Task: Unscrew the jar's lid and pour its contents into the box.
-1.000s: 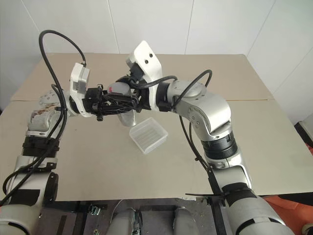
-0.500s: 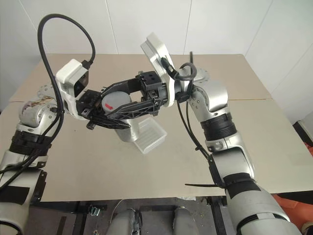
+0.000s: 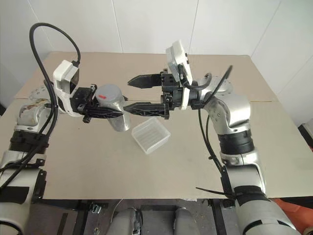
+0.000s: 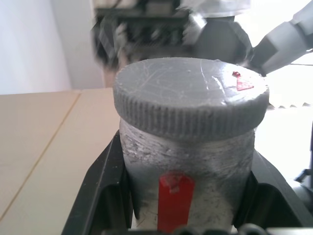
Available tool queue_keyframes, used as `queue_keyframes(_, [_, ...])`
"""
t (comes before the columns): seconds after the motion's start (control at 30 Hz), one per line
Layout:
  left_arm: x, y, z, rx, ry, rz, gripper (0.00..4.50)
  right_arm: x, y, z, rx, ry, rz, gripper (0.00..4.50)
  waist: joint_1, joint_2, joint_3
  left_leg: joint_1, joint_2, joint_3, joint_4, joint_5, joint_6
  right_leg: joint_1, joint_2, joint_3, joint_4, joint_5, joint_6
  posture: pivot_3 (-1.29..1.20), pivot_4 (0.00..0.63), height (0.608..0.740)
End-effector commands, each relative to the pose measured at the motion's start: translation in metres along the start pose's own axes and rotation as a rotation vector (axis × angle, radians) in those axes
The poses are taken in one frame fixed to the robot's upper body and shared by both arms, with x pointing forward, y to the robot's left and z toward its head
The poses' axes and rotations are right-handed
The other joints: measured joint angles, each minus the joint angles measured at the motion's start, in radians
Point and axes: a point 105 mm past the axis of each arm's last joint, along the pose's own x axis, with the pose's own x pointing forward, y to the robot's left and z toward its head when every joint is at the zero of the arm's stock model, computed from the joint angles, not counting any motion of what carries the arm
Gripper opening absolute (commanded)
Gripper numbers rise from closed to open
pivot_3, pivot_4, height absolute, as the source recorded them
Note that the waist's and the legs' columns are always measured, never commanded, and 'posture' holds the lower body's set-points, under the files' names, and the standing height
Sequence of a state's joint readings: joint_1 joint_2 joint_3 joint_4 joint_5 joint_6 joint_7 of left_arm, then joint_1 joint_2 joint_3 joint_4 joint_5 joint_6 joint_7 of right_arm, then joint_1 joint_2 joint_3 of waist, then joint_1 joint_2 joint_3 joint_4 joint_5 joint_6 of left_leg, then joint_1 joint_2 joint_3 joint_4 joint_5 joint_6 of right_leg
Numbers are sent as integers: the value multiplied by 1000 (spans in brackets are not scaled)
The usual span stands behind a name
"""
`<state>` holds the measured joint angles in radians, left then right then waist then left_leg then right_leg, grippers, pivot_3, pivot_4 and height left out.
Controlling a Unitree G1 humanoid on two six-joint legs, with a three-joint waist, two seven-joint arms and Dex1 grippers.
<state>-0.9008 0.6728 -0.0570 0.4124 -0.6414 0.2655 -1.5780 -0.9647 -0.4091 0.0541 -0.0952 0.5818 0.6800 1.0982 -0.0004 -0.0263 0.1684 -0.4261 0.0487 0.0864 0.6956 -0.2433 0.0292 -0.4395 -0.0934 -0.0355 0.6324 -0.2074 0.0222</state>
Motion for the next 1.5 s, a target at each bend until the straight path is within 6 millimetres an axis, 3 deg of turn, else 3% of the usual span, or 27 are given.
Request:
queue_keyframes(0.03, [0, 4, 5, 45, -13, 28, 2041, 18, 5, 11, -48, 15, -96, 4474, -5, 0, 0, 0, 0, 0, 0, 0, 0, 0, 0, 0, 0, 0, 0, 0, 150, 740])
queue_keyframes(0.23, [9, 4, 3, 44, -23, 12, 2041, 54, -4, 2, -42, 59, -235, 4474, -12, 0, 0, 1, 0, 0, 0, 1, -1, 0, 0, 0, 0, 0, 0, 0, 150, 740])
queue_keyframes(0.4, [11, 4, 5, 49, -27, 2, 2041, 64, -19, -1, -12, 59, -338, 4474, -12, 0, 0, 1, 0, -1, 0, 1, -1, 0, 0, 0, 0, 0, 0, 0, 150, 740])
queue_keyframes(1.07, [-17, -13, 11, 33, 15, 40, 2041, -5, -46, -7, -37, 104, -488, 4474, -14, 0, 0, 0, 0, -1, 0, 0, 0, 0, 0, 0, 0, 0, 0, 0, 150, 740])
queue_keyframes(1.3, [-18, -13, 10, 29, 11, 59, 2041, -9, -42, -4, -60, 112, -466, 4474, -8, 0, 0, 0, 0, -1, -1, 0, 0, 0, 0, 0, -1, 0, 0, 0, 150, 740])
queue_keyframes(1.5, [-10, -6, 4, 32, -4, 66, 2041, 6, -10, 13, -46, 55, -272, 4474, -13, 0, 0, 0, 0, -1, -1, 0, 0, 0, 0, 0, -1, 0, 0, 0, 150, 740])
